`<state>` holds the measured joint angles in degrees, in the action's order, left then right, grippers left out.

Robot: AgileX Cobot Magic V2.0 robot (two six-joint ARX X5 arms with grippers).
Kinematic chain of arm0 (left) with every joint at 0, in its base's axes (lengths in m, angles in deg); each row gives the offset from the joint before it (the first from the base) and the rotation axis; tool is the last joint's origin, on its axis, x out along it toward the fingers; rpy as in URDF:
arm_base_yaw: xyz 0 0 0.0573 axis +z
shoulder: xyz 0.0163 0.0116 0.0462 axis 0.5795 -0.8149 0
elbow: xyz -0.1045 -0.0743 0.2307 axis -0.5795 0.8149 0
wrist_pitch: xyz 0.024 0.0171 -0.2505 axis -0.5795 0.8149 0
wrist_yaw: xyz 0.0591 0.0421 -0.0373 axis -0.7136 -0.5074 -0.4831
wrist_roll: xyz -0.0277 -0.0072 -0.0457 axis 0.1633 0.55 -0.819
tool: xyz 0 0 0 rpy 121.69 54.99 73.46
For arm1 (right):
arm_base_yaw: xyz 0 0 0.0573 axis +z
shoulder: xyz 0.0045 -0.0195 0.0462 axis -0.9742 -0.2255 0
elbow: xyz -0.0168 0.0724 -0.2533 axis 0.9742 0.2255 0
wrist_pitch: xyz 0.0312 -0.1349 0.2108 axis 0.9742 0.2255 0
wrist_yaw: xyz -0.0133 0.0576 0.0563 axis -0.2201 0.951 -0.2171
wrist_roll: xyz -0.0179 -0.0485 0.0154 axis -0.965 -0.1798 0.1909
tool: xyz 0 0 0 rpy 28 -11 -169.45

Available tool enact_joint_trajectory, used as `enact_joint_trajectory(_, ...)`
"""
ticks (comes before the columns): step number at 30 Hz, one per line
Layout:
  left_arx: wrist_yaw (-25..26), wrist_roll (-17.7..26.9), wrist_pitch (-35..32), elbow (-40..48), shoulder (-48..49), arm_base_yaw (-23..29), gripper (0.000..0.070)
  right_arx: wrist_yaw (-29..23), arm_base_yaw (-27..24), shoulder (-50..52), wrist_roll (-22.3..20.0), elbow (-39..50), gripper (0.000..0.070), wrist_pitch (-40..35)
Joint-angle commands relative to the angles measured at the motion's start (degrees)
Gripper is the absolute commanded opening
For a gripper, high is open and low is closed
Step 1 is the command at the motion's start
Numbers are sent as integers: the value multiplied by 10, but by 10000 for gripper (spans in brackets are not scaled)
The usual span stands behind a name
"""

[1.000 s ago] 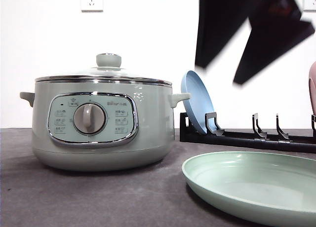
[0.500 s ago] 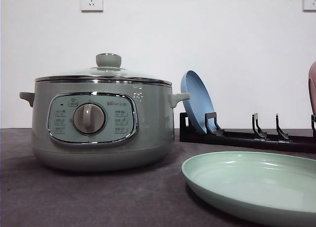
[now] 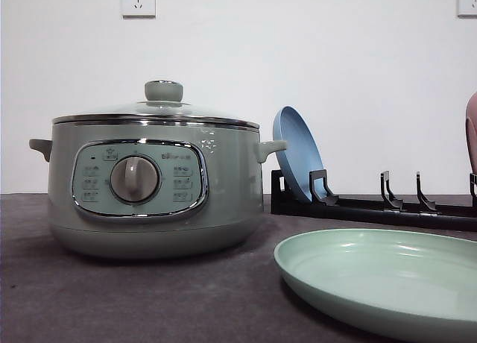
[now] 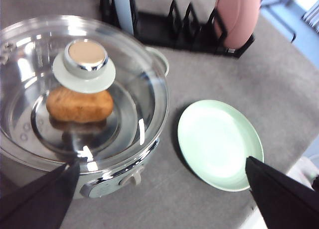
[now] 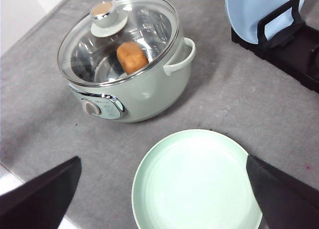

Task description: Transfer potato from steamer to green plate

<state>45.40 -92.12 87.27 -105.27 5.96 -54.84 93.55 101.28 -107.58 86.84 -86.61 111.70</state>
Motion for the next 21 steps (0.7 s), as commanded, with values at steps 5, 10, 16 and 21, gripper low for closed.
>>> enact_joint_trajectory(5, -64, 25, 95, -139, -140, -5, 671, 1, 2, 0, 10, -11, 700, -6)
enact_joint_trajectory(10, -96, 24, 175, -257, -265, -9, 671, 1, 2, 0, 10, -11, 700, -8)
enact_joint_trajectory(16, -152, 27, 228, -382, -397, -22, 670, 1, 2, 0, 7, -11, 700, -13)
enact_joint_trajectory(21, -178, 26, 236, -453, -475, -35, 667, -2, 2, 0, 2, -11, 700, -16)
